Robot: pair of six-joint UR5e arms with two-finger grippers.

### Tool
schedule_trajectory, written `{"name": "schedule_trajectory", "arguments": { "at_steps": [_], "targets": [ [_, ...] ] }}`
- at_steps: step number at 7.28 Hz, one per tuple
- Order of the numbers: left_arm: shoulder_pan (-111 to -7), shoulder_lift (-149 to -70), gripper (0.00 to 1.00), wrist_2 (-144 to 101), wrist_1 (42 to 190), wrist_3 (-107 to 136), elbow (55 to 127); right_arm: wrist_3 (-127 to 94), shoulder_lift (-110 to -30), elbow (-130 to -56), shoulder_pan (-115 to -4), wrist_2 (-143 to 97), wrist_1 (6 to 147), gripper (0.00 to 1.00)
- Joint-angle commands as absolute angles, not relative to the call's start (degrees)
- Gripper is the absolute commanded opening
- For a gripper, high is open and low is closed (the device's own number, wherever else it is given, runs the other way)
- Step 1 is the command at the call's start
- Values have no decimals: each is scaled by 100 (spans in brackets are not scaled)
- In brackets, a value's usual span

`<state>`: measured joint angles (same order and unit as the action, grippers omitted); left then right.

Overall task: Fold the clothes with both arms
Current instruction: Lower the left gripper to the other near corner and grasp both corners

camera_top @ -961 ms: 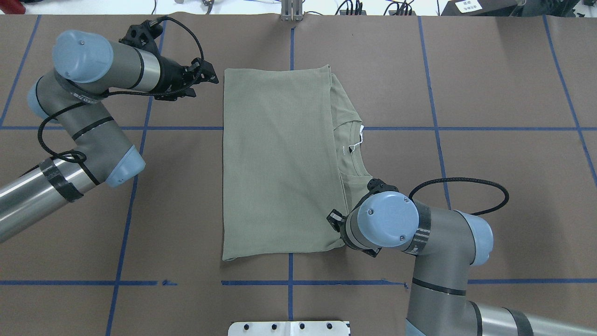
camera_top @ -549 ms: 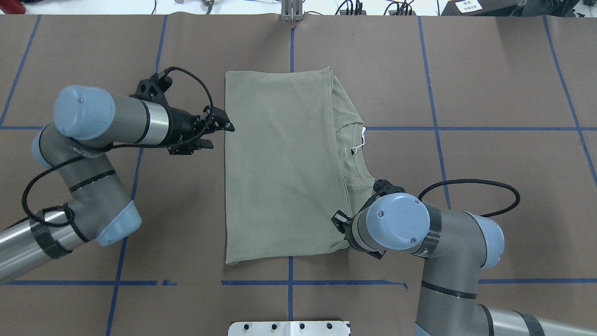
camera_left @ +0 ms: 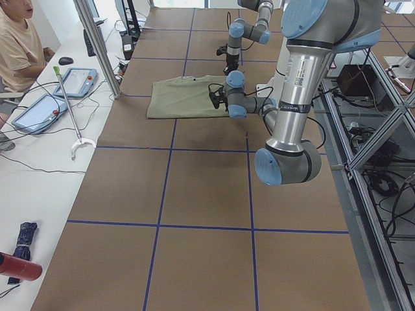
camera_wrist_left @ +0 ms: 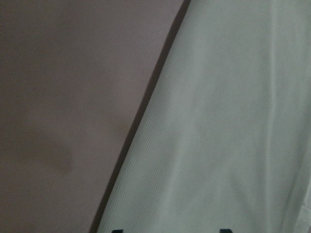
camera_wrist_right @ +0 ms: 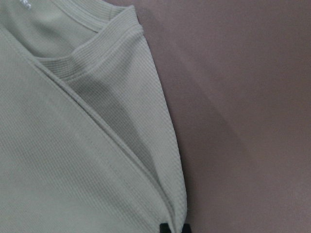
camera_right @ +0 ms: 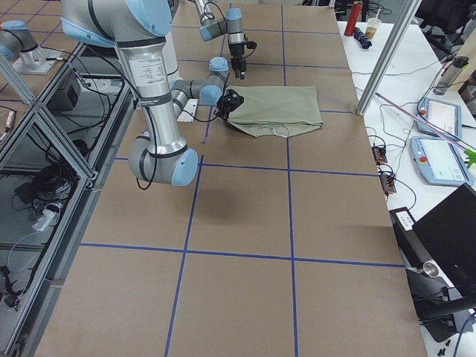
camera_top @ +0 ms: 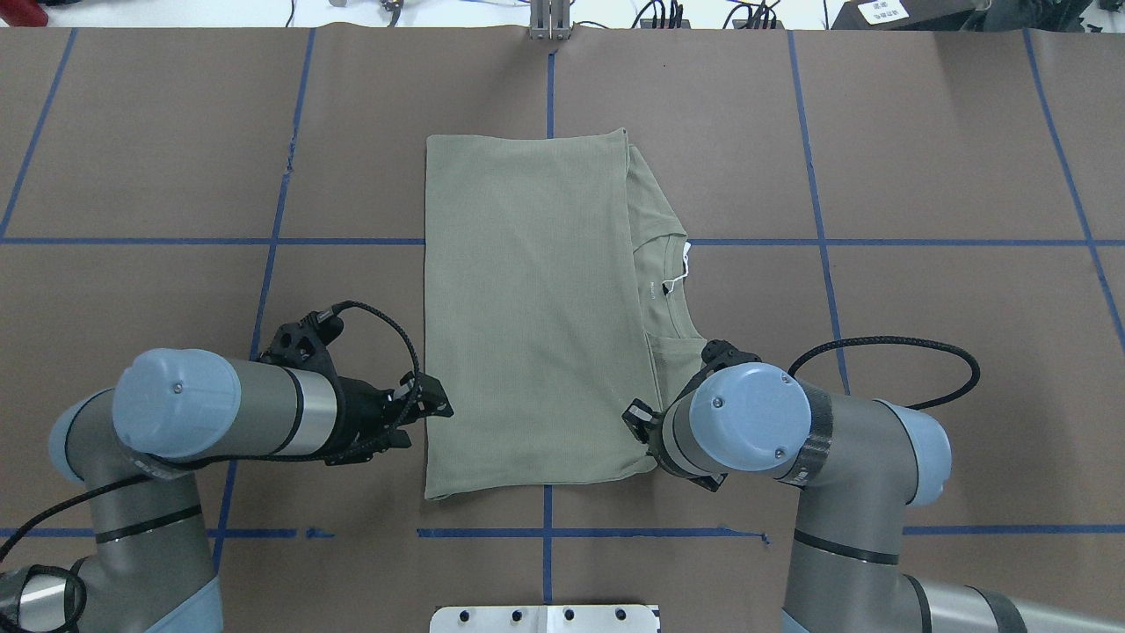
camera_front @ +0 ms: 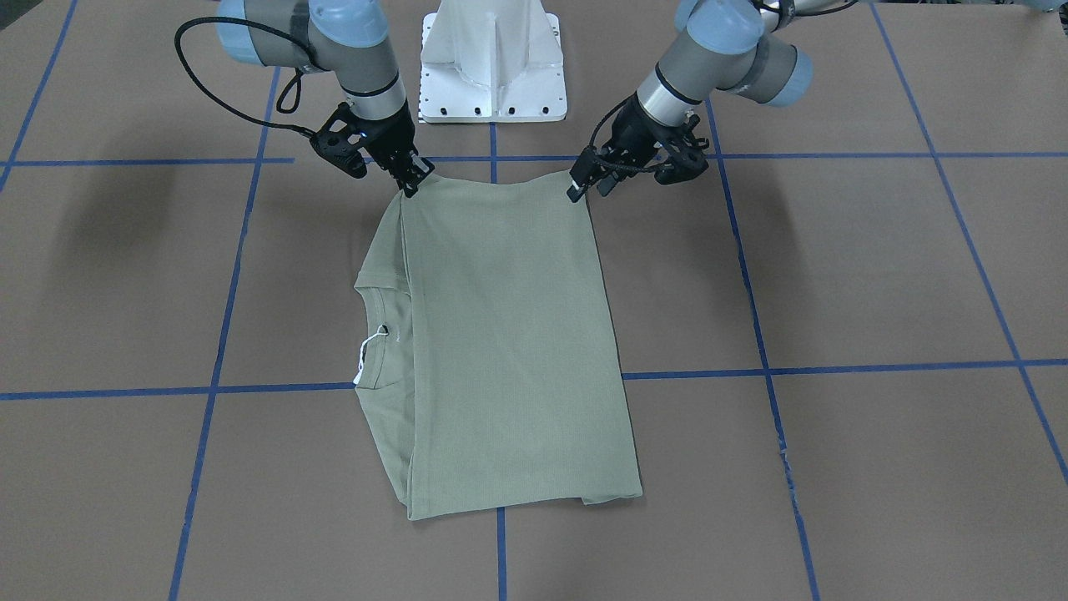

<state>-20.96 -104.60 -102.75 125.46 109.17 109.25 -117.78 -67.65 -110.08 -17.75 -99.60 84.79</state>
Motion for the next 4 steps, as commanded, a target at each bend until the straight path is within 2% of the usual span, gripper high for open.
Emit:
{"name": "schedule_trajectory", "arguments": {
  "at_steps": [1, 4],
  "targets": [
    [-1506, -10467, 69, -9882, 11953, 10810, 11084, -11777, -6776, -11039, -1775, -9967, 8481, 0],
    [-1406, -10529, 67, -9599, 11962, 10819, 10820, -11777, -6785, -11039, -1775, -9958, 8481, 0]
  ]
}}
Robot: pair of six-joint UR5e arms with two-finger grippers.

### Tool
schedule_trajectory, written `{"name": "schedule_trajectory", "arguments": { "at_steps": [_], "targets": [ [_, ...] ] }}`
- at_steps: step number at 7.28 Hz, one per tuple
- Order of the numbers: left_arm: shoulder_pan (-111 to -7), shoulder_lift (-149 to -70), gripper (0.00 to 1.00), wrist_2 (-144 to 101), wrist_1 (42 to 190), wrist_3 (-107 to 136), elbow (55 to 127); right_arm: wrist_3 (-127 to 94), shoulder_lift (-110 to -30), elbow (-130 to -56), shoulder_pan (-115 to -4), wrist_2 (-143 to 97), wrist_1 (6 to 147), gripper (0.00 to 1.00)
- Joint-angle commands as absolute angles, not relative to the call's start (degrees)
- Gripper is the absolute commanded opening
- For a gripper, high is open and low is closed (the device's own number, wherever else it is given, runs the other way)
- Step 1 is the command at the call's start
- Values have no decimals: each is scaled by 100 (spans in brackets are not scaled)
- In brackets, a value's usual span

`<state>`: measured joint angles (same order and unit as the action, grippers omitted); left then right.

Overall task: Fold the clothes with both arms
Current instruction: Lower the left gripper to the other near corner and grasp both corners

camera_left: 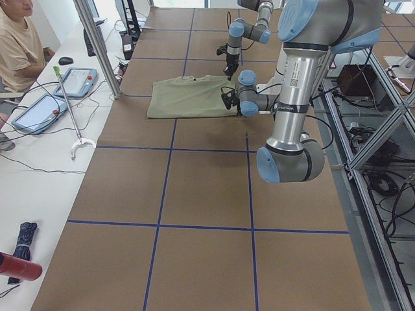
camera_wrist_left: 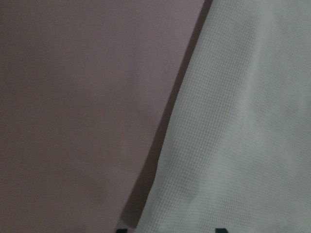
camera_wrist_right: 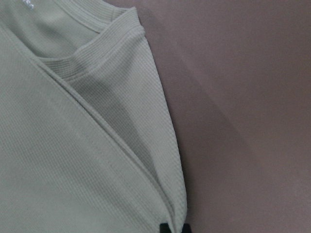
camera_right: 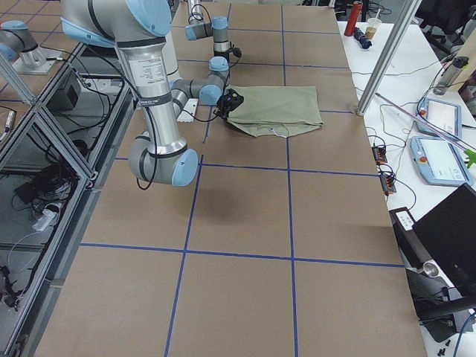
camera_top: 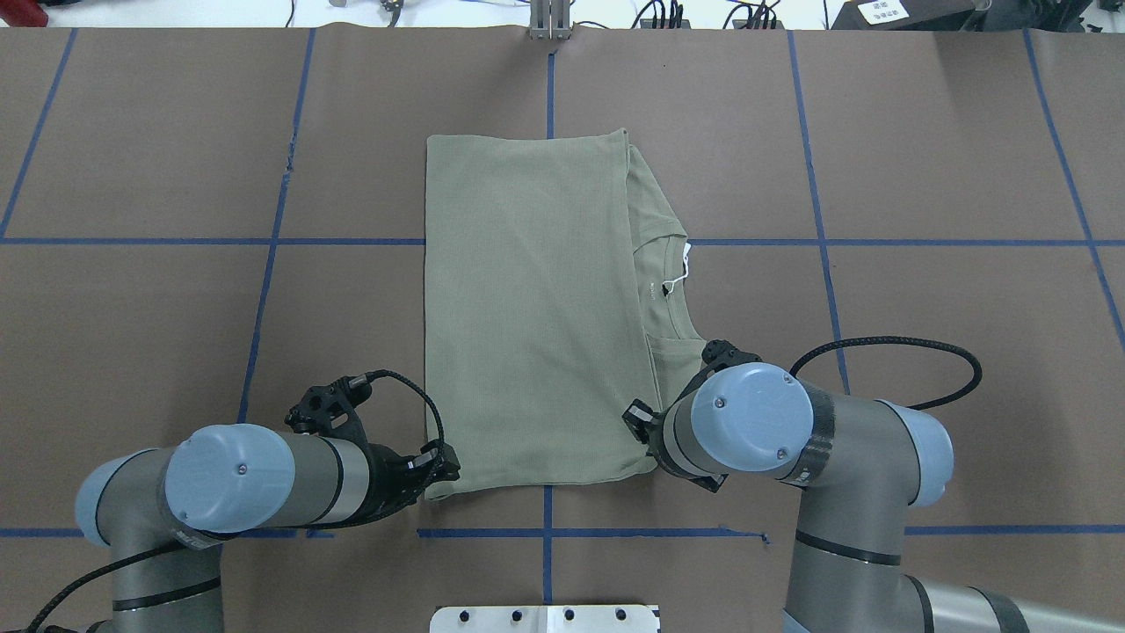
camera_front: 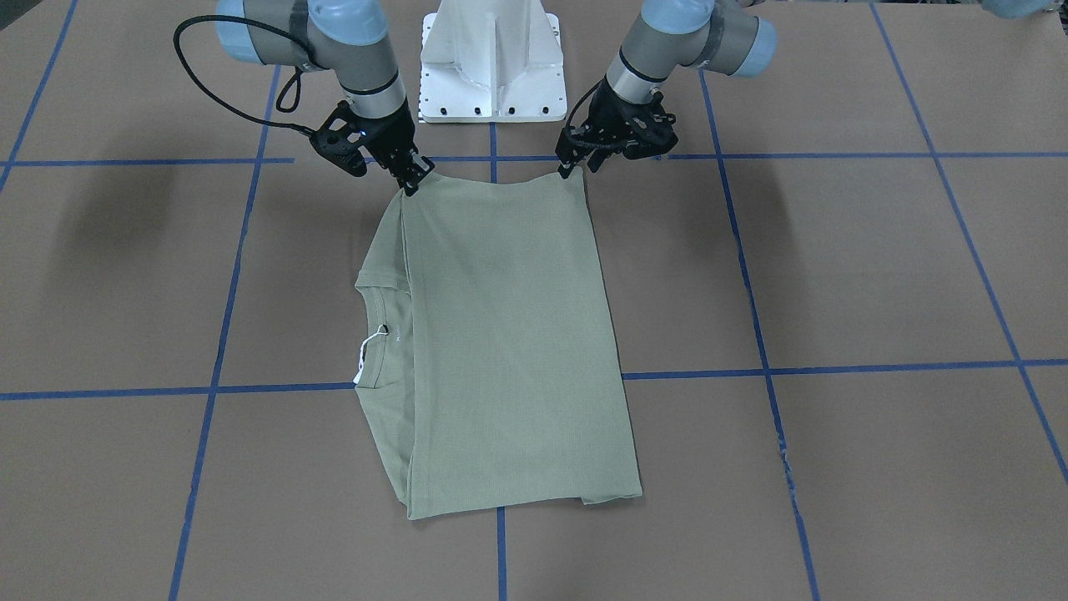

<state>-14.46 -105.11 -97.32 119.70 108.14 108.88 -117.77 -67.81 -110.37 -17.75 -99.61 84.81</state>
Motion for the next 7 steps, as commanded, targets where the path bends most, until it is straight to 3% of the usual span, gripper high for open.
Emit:
{"name": "schedule_trajectory", "arguments": {
  "at_steps": [1, 2, 3, 7],
  "targets": [
    [-1415, -10538, 61, -9598, 11962, 10854, 10802, -11777, -6785, -11039, -1784, -9958, 8481, 0],
    [-1406, -10582, 42, -9598, 11953, 10881, 10793, -11777, -6785, -11039, -1775, -9958, 8481, 0],
    [-1406, -10582, 0, -9598, 11953, 10881, 10793, -11777, -6785, -11039, -1775, -9958, 8481, 0],
    [-1450, -10530, 0, -9729, 11953, 10785, 10960, -11804, -6794, -11170, -1775, -9949, 8508, 0]
  ]
}}
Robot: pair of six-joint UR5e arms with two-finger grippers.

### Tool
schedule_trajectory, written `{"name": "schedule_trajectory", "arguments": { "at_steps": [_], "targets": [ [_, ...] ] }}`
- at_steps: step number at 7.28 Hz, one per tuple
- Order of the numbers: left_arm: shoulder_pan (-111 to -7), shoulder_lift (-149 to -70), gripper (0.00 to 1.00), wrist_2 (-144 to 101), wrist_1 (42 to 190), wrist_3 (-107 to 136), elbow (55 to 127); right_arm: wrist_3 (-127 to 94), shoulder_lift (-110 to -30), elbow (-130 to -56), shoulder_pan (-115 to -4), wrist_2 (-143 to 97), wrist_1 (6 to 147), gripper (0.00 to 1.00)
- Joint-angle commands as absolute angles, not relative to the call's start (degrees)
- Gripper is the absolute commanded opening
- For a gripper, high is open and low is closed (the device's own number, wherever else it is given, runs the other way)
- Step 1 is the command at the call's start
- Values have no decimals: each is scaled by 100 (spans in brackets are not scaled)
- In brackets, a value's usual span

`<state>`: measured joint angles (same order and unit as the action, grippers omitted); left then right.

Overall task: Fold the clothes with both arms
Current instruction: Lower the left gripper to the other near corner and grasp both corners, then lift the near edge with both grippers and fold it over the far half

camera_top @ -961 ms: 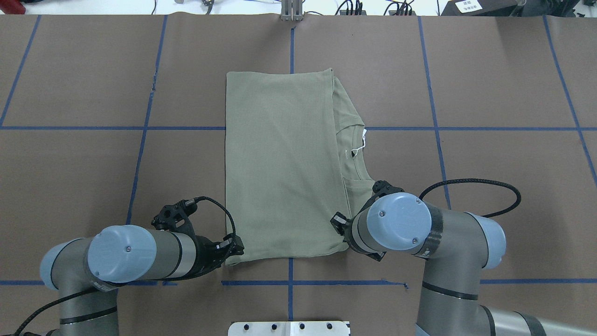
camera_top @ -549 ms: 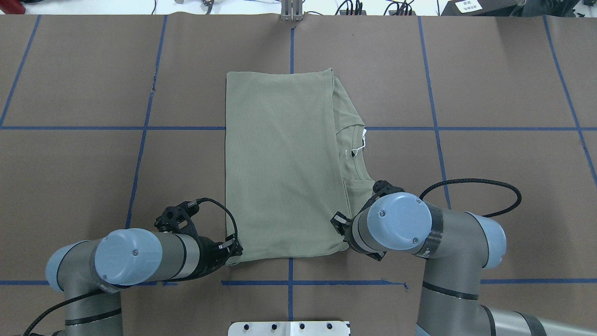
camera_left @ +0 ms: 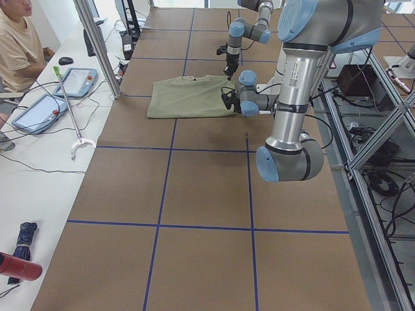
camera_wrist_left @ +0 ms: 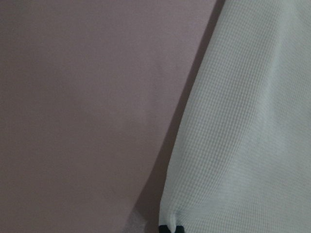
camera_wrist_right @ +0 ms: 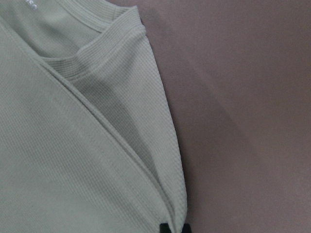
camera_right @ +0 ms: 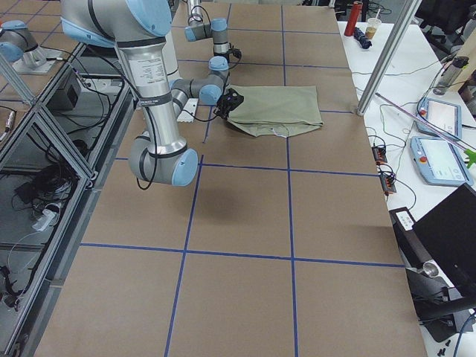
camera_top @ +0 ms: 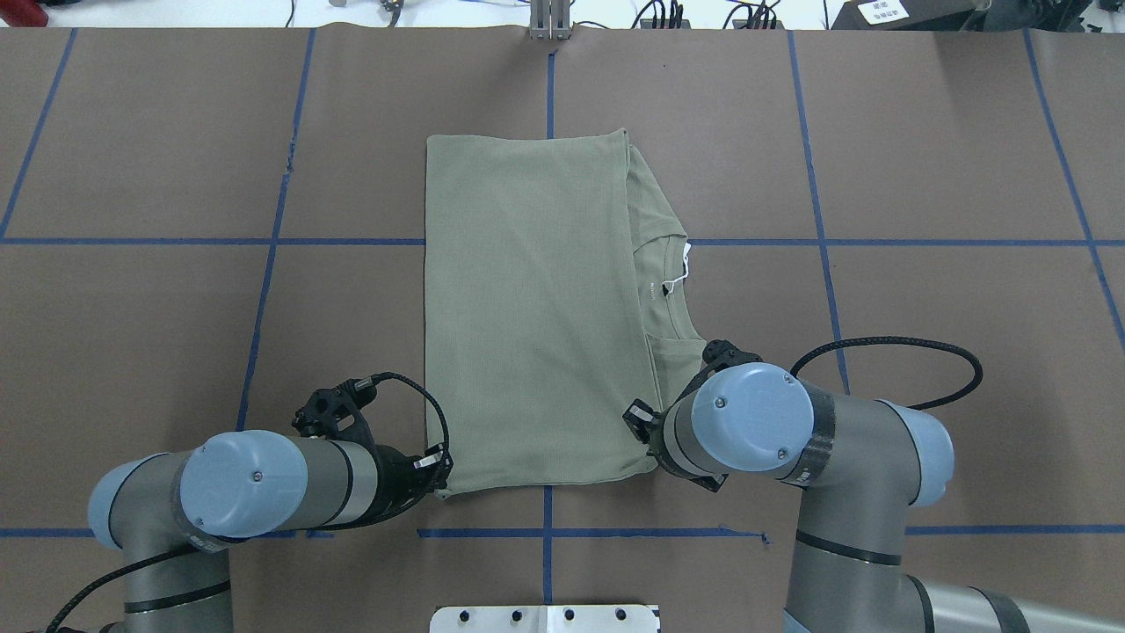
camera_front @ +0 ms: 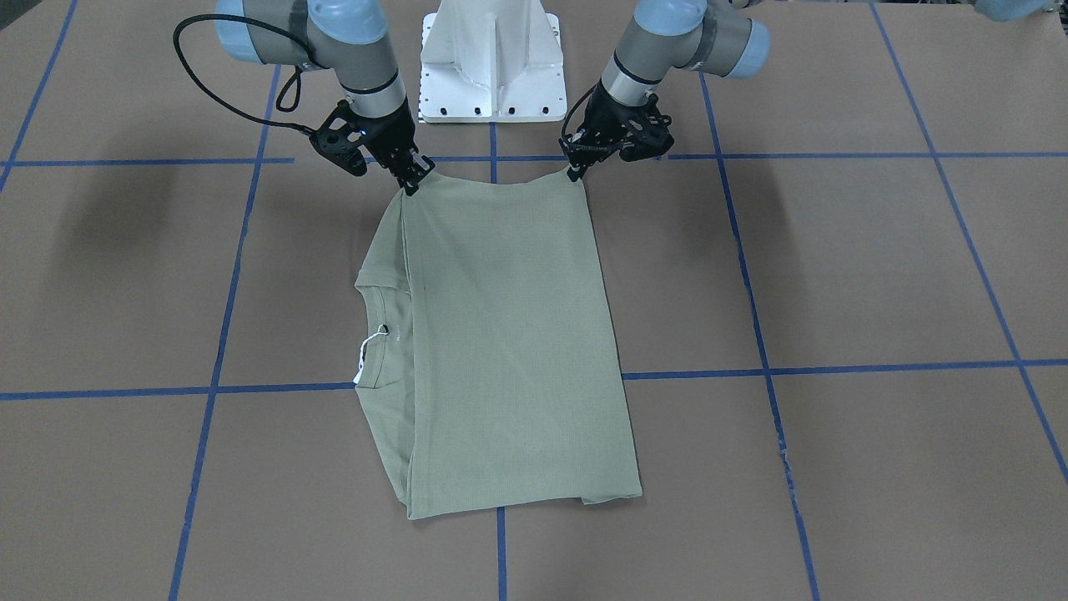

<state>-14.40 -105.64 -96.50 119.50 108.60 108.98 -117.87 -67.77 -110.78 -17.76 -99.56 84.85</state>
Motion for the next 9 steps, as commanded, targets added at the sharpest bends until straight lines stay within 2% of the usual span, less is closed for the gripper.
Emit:
{"name": "schedule_trajectory", "arguments": {
  "at_steps": [1, 2, 4, 5, 7, 8, 9],
  "targets": [
    [-1459, -10512, 0, -9747, 11936, 10784, 11134, -11821, -7003, -11536, -1714, -9949, 8551, 0],
    [-1415, -10329, 0, -9747, 11822, 10819, 11571, -12004, -7396, -12088, -1522, -9949, 8543, 0],
    [-1363, -10379, 0, -9791, 10388, 10890, 12817, -12610, -7506, -12820, -1397, -9949, 8552, 0],
    [-1380, -10624, 0, -10026, 9901, 10890, 12980, -12604, -7515, -12971, -1606, -9949, 8552, 0],
    [-1973, -11193, 0, -10028, 9843, 10619, 12361, -12499, -7427, -12816, -2368, -10158, 8543, 0],
    [-2456, -11789, 0, -10063, 9809, 10095, 11774, -12089, -7105, -12414, -2895, -10404, 8543, 0],
    [-2939, -12082, 0, -10063, 9904, 10020, 11220, -11746, -6536, -11636, -3353, -10746, 8543, 0]
  ]
}}
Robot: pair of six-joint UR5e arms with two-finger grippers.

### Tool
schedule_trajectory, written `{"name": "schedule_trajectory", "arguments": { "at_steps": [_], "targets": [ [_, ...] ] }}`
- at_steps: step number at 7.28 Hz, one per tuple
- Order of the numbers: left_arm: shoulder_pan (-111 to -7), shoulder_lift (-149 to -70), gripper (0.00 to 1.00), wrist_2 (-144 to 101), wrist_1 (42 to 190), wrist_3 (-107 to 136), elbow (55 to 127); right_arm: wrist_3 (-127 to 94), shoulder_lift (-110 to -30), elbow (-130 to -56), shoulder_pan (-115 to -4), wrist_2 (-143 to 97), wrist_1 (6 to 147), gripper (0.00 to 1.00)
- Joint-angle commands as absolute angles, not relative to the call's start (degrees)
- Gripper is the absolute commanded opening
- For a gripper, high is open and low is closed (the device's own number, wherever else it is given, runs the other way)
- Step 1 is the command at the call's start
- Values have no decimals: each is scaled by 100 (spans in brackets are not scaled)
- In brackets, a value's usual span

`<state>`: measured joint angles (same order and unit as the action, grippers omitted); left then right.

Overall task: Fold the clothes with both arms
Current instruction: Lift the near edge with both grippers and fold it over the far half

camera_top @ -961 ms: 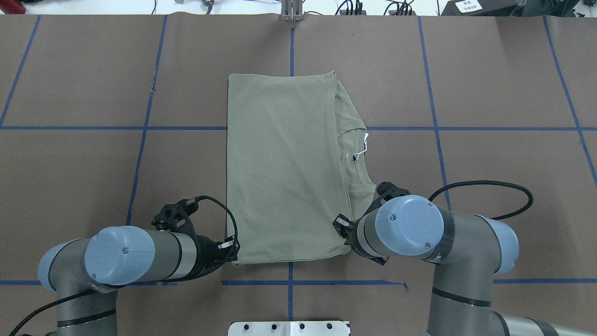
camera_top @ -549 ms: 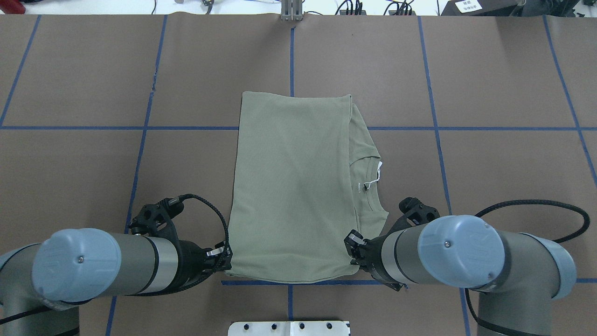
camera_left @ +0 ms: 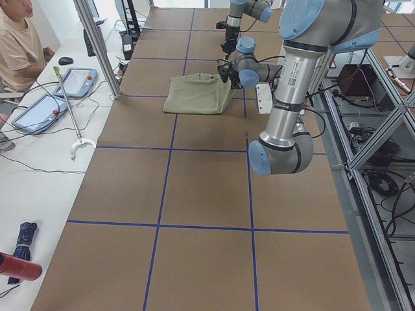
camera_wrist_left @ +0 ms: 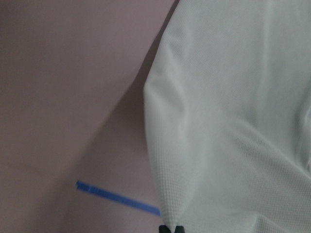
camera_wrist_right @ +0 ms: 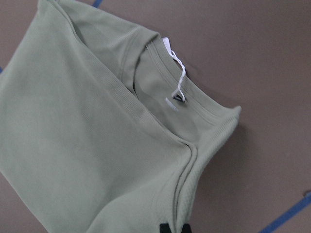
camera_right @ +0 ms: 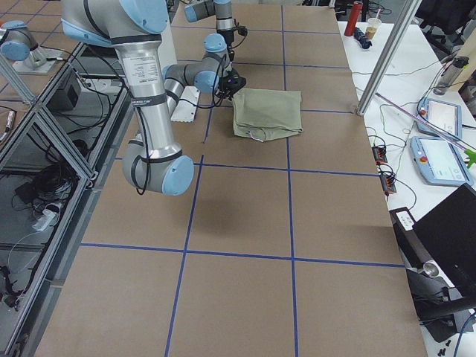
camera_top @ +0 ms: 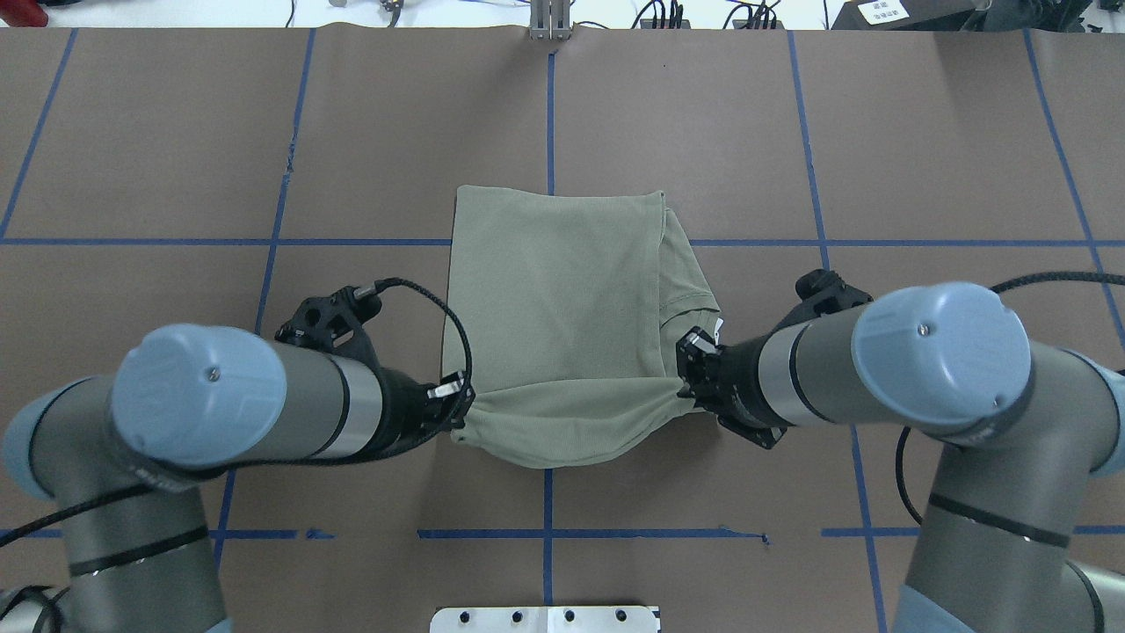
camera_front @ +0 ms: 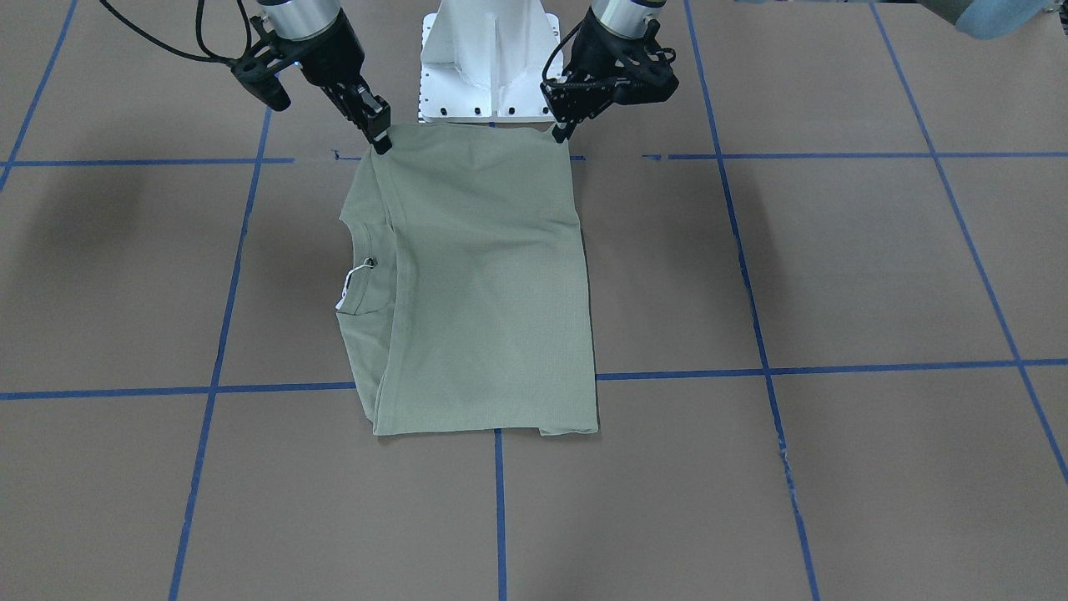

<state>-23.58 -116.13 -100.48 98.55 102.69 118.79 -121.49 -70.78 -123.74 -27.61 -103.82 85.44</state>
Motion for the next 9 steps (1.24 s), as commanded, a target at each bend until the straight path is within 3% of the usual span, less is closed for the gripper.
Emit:
{"name": "schedule_trajectory", "arguments": {
  "at_steps": [1, 4, 7, 8, 9],
  "targets": [
    [-3223, -12198, 0, -10055, 10219, 9750, 10867, -11586, -6261, -11141, -3662, -10845, 8482, 0],
    [-3664, -12497, 0, -10028, 11457, 9545, 9391, -10935, -5311, -9471, -4034, -10863, 8455, 0],
    [-3998, -12761, 0, -10011, 12152, 9308, 8494, -10585, -4810, -7924, -4166, -10863, 7349, 0],
    [-4069, -12936, 36, -9959, 12712, 9142, 7751, -9869, -4564, -7249, -4297, -10907, 7139, 66],
    [-4182, -13033, 64, -9801, 13031, 8732, 7317, -8913, -4492, -6859, -4394, -10907, 6893, 100]
  ]
}}
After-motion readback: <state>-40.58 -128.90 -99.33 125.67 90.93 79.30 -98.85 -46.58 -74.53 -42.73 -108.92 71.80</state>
